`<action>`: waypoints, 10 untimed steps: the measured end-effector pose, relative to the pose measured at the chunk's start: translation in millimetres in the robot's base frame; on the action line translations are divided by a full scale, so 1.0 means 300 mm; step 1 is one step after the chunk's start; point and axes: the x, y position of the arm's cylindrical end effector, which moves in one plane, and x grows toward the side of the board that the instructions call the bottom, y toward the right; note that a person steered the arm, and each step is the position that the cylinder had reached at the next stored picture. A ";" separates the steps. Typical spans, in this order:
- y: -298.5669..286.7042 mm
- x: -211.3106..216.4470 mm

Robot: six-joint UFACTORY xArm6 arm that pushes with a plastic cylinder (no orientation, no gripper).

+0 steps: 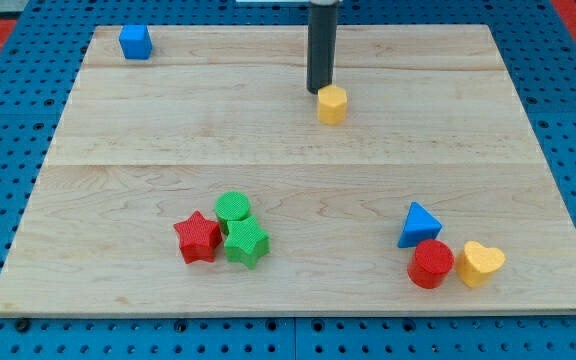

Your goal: Move the hexagon close to the green star

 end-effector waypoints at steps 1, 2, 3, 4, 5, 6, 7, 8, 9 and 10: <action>0.048 -0.032; 0.121 0.032; 0.105 0.158; 0.070 0.277; -0.115 0.346; -0.279 0.423; -0.305 0.463; -0.305 0.329; -0.297 0.038; -0.355 -0.204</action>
